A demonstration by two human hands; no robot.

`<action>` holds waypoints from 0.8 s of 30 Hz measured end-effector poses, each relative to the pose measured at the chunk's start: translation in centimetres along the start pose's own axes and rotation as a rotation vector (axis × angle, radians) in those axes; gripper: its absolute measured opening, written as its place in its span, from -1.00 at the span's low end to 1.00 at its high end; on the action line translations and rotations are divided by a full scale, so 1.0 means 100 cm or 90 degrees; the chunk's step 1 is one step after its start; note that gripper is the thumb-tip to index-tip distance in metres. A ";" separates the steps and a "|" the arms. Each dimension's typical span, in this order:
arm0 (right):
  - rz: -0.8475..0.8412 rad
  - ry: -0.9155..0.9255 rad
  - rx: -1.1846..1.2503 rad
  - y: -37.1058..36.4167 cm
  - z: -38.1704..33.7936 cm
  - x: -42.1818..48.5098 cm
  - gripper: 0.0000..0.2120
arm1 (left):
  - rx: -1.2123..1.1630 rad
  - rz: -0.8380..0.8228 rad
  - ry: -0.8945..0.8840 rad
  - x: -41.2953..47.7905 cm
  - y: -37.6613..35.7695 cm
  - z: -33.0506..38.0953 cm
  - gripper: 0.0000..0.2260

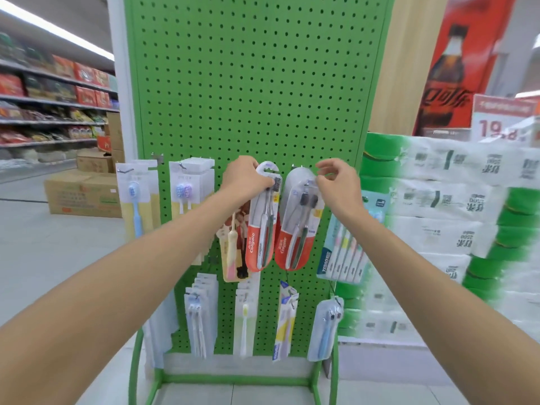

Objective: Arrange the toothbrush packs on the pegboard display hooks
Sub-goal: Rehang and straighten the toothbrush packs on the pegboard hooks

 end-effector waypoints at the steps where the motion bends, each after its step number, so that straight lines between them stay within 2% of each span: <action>1: 0.001 0.003 -0.006 0.001 -0.001 0.012 -0.72 | 0.020 0.001 -0.005 0.012 -0.001 0.004 -0.78; 6: -0.058 -0.009 -0.090 -0.010 0.006 0.074 -0.79 | 0.049 -0.009 0.022 0.071 -0.017 0.004 -0.79; 10: -0.178 -0.022 -0.161 -0.030 0.023 0.108 -0.75 | 0.017 -0.037 0.080 0.107 -0.037 -0.009 -0.82; 17: -0.328 0.006 -0.205 -0.065 0.026 0.128 -0.68 | 0.021 -0.051 0.110 0.135 -0.058 -0.024 -0.80; 24: -0.396 -0.027 -0.193 -0.085 0.039 0.134 -0.76 | -0.028 -0.070 0.108 0.139 -0.066 -0.026 -0.79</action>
Point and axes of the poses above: each hand's wrist, its own x-axis towards the middle knuckle, its own y-axis out of the back of the hand, z = x × y, the point moved 5 cm from there along x, towards the middle knuckle, and after that the axes turned 13 degrees about -x, right-handed, at the moved point
